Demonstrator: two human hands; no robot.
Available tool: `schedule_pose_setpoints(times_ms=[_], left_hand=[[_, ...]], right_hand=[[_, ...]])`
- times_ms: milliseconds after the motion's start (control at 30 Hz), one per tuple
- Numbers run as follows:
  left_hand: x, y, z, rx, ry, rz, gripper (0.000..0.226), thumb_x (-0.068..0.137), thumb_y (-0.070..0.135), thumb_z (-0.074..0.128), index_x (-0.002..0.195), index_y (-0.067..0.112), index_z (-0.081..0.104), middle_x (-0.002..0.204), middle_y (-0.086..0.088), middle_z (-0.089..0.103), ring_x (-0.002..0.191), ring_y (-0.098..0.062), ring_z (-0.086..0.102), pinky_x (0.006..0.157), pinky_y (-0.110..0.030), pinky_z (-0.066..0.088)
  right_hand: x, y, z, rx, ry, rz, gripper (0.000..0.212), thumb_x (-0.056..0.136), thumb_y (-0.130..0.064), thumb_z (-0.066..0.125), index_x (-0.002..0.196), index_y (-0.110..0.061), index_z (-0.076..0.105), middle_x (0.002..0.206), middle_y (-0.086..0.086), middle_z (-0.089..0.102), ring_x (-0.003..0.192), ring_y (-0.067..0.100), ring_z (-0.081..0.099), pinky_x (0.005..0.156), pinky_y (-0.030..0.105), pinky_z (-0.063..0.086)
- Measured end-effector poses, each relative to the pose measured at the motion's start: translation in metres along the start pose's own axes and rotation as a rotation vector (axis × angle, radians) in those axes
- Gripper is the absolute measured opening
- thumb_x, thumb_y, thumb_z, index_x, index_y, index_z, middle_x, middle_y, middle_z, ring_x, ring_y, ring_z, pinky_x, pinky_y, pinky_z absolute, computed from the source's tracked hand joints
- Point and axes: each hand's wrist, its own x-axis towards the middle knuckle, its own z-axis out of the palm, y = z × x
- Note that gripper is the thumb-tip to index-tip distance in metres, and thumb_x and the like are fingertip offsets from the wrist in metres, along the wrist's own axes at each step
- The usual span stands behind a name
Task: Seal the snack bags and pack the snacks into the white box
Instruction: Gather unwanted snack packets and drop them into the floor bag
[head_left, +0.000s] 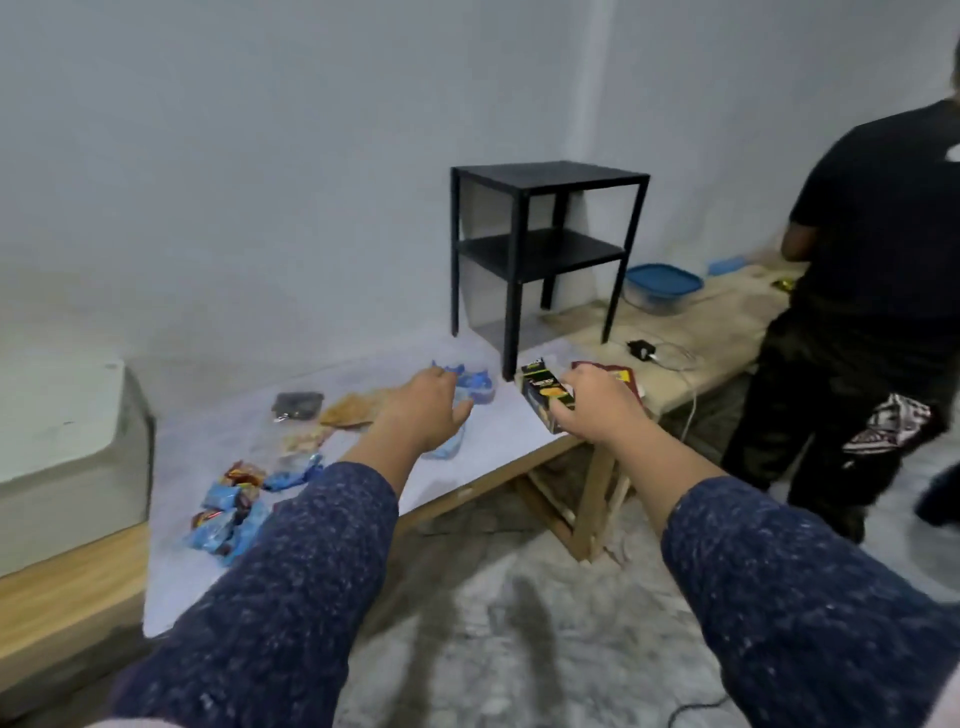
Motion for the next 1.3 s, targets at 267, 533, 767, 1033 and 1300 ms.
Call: schedule_pose_setpoints(times_ms=[267, 533, 767, 1033, 1300], left_hand=[[0.103, 0.082, 0.065, -0.015, -0.118, 0.230, 0.049, 0.097, 0.036, 0.039, 0.136, 0.005, 0.040, 0.136, -0.017, 0.045, 0.125, -0.032, 0.043, 0.099, -0.039, 0.040], [0.213, 0.106, 0.121, -0.086, -0.214, 0.302, 0.051, 0.095, 0.037, 0.043, 0.138, 0.010, 0.037, 0.138, -0.013, 0.043, 0.125, -0.030, 0.044, 0.099, -0.039, 0.041], [0.268, 0.112, 0.195, -0.022, -0.185, 0.384, 0.065, 0.091, 0.044, 0.048, 0.147, 0.022, 0.024, 0.153, -0.006, 0.024, 0.142, -0.024, 0.021, 0.116, -0.041, 0.021], [0.295, 0.134, 0.279, -0.122, -0.185, 0.101, 0.058, 0.084, 0.044, 0.062, 0.136, 0.039, 0.036, 0.158, -0.005, -0.008, 0.145, -0.032, -0.015, 0.107, -0.068, 0.014], [0.305, 0.136, 0.310, -0.120, -0.028, 0.058, 0.057, 0.057, 0.033, 0.079, 0.104, 0.024, 0.049, 0.144, -0.022, 0.026, 0.135, -0.048, 0.019, 0.092, -0.056, 0.045]], right_hand=[[0.021, 0.114, 0.026, 0.028, -0.024, 0.200, 0.047, 0.083, -0.038, 0.051, 0.123, -0.014, 0.056, 0.122, 0.010, 0.057, 0.115, 0.028, 0.052, 0.094, 0.035, 0.046], [0.092, 0.183, 0.050, 0.048, -0.020, 0.302, 0.048, 0.087, -0.035, 0.051, 0.130, -0.015, 0.050, 0.130, 0.006, 0.053, 0.120, 0.023, 0.049, 0.098, 0.036, 0.045], [0.135, 0.242, 0.115, 0.050, -0.146, 0.210, 0.067, 0.085, -0.031, 0.056, 0.145, -0.022, 0.028, 0.150, 0.003, 0.033, 0.139, 0.020, 0.027, 0.116, 0.036, 0.024], [0.203, 0.322, 0.191, 0.100, -0.279, -0.006, 0.075, 0.082, -0.034, 0.067, 0.144, -0.039, 0.024, 0.157, -0.004, 0.019, 0.146, 0.028, 0.012, 0.112, 0.063, 0.018], [0.237, 0.352, 0.239, 0.384, -0.277, -0.186, 0.082, 0.072, -0.007, 0.076, 0.142, -0.023, 0.036, 0.150, 0.004, 0.035, 0.139, 0.027, 0.029, 0.116, 0.045, 0.025]])
